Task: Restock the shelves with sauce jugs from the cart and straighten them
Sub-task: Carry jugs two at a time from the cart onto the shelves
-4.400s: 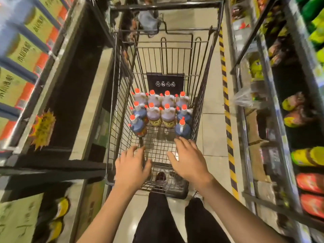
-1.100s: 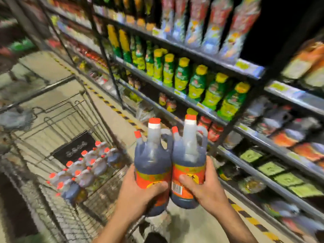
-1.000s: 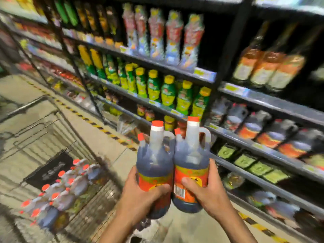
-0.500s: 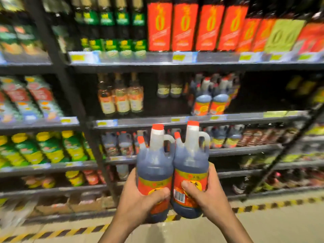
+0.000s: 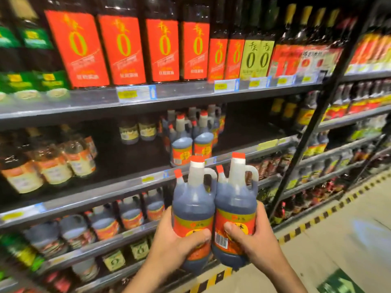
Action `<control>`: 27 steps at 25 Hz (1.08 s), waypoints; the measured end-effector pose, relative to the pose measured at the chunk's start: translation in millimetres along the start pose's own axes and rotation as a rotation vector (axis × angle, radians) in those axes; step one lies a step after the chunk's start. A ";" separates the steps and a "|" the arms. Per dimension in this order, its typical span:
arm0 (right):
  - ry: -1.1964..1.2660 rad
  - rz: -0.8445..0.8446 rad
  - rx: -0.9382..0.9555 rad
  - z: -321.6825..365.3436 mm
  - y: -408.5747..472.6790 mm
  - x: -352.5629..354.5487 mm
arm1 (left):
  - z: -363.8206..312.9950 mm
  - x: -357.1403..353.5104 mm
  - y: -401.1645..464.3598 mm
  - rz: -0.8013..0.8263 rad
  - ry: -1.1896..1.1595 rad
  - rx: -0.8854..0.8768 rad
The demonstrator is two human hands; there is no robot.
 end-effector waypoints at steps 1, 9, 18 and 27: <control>0.001 -0.002 -0.002 -3.1 15.9 3.4 | 4.0 -2.3 17.8 0.005 -0.001 0.012; -0.077 0.002 0.030 -22.9 140.1 22.4 | -5.1 -17.7 153.5 0.007 -0.011 -0.001; -0.120 0.033 0.160 -26.2 227.6 66.2 | -23.1 -52.6 230.3 -0.043 0.130 -0.075; -0.182 0.273 0.277 -39.8 333.9 141.2 | -28.4 -126.2 272.8 -0.367 0.173 -0.154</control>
Point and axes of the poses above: each hand's wrist, its own y-axis towards the middle knuckle, its own x-axis out of the back of the hand, z = x × y, the point moved 9 cm from there along y, towards the middle knuckle, and after that the axes turned 6 degrees about x, right-handed, at the moved point
